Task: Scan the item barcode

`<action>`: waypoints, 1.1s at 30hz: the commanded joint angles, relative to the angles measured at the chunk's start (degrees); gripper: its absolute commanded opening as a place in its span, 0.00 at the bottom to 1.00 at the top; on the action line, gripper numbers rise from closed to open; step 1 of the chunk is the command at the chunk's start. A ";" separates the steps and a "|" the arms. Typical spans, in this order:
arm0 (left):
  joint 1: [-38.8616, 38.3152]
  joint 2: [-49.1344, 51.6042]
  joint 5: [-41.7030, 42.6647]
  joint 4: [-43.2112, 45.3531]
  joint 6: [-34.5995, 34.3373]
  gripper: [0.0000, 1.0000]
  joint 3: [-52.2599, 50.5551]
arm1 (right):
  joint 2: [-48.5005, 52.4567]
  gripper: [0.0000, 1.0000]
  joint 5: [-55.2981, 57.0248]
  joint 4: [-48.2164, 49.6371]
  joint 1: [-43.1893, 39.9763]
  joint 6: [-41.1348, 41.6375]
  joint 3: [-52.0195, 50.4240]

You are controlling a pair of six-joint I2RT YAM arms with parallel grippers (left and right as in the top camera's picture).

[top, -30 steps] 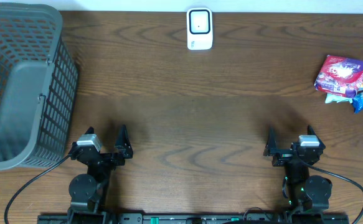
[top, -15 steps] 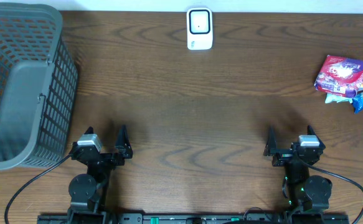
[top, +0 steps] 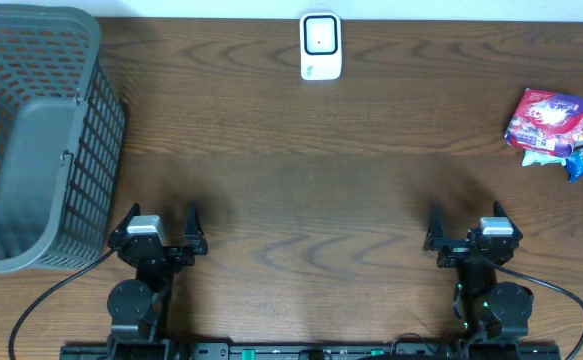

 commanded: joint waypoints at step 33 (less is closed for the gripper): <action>-0.96 -0.35 -1.11 -2.69 5.33 0.98 -0.66 | -0.33 0.99 0.28 -0.04 0.57 0.61 -0.24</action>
